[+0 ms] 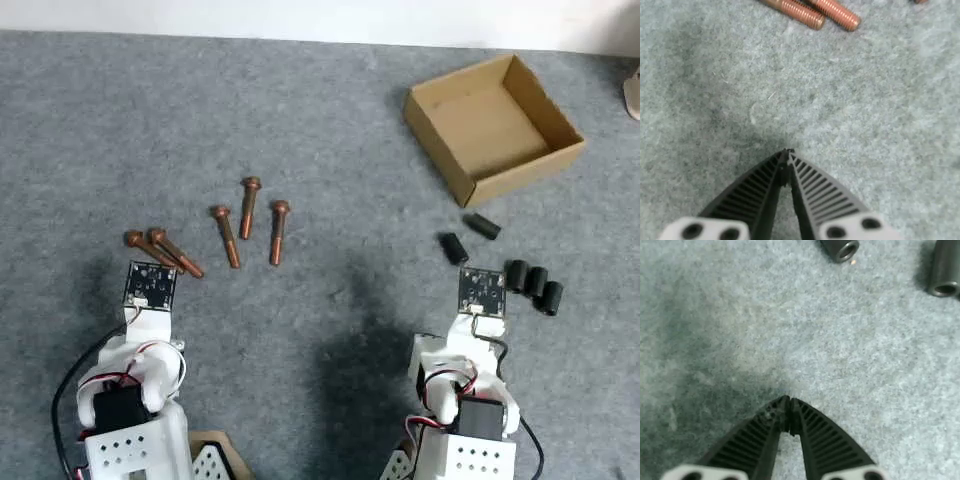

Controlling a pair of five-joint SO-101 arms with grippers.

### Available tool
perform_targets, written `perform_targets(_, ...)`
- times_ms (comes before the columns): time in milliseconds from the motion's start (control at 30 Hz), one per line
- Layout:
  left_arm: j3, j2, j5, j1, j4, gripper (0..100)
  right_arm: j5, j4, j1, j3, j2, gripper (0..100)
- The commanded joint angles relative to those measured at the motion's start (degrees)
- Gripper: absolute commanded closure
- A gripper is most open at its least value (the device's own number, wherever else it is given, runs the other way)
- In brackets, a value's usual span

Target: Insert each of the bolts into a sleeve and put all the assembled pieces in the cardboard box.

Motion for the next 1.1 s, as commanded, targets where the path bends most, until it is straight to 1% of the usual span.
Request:
perform_targets(0,1.1,-0.48,-0.35,0.92,-0.79,99,0.53,0.31,0.48,5.49,-0.66,99.2)
perform_targets(267,1.1,-0.48,-0.35,1.01,-0.79,99,0.53,0.31,0.48,5.49,-0.66,99.2)
perform_targets(433,1.1,-0.48,-0.26,3.38,-0.79,99,0.53,0.31,0.48,5.49,-0.66,99.2)
perform_targets(800,1.1,-0.48,-0.26,3.47,-0.79,99,0.26,0.31,0.4,5.58,-0.66,99.2)
perform_targets(933,1.1,-0.48,-0.26,5.41,-0.79,99,0.18,0.31,0.4,5.58,-0.66,99.2)
perform_targets(1067,1.1,-0.48,-0.35,5.67,-0.79,99,0.26,0.31,0.4,5.58,-0.66,99.2)
